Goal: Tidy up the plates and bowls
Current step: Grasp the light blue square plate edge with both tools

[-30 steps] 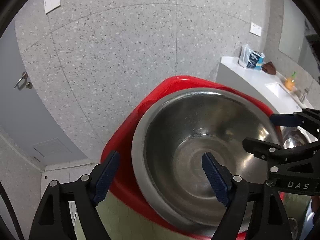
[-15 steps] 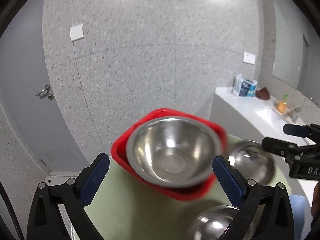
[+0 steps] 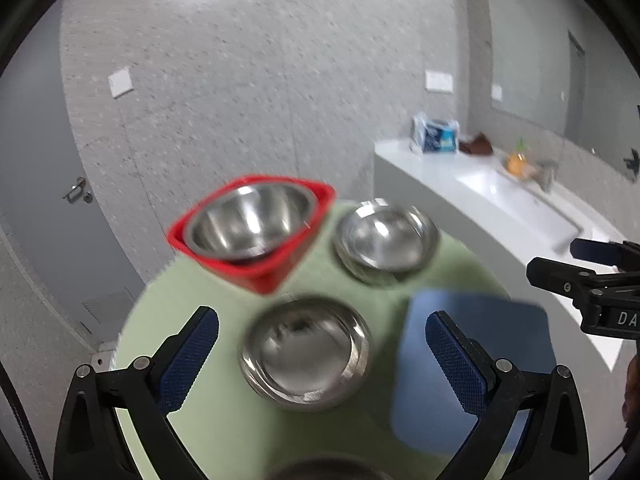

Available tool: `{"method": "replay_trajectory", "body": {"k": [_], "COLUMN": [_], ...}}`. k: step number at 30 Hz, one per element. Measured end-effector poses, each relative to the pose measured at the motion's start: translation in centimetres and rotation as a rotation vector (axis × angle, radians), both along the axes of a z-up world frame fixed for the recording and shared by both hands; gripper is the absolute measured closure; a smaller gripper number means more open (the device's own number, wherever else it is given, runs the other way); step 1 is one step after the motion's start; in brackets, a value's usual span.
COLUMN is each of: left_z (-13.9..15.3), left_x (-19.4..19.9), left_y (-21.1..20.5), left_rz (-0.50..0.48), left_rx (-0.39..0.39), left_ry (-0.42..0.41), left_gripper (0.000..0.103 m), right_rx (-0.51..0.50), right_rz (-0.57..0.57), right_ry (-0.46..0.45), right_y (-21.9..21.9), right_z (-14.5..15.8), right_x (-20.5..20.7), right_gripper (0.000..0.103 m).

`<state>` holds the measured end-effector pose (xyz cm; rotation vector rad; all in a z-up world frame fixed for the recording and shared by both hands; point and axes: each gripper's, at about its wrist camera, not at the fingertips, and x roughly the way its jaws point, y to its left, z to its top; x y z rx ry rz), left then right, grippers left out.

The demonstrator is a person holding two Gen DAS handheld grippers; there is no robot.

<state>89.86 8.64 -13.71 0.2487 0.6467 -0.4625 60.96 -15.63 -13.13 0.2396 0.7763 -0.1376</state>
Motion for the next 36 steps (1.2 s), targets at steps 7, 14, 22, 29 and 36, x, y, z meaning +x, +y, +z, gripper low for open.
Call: {"method": "replay_trajectory", "body": {"k": [7,14,22,29,36], "left_z": [-3.4,-5.2,-6.1,-4.7,-1.7], "left_x": [-3.7,-4.1,-2.0,2.2,4.8], "left_y": [-2.3,-3.8,-4.5,-4.1,-2.7], "left_rz": [-0.049,-0.084,-0.14,-0.151,-0.188], "left_rx": [0.086,0.132,0.15,0.107,0.038], "left_ry": [0.079,0.185,0.267,0.247,0.176], "left_gripper": [0.001,0.008,0.053,0.081,0.081], "right_rx": [0.056,0.172,0.252,0.206,0.166], "right_rz": [-0.073,-0.072,-0.017,-0.025,-0.025], "right_ry": [0.062,0.136,0.196,0.18,0.125], "right_y": [-0.7,-0.9,0.2,0.0,-0.1], "right_z": [-4.2,-8.3,-10.8,-9.9,-6.6], "right_x": [-4.2,-5.8,-5.6,-5.4,-5.4], "right_gripper": [0.011,0.012,0.056,0.071,0.072]}}
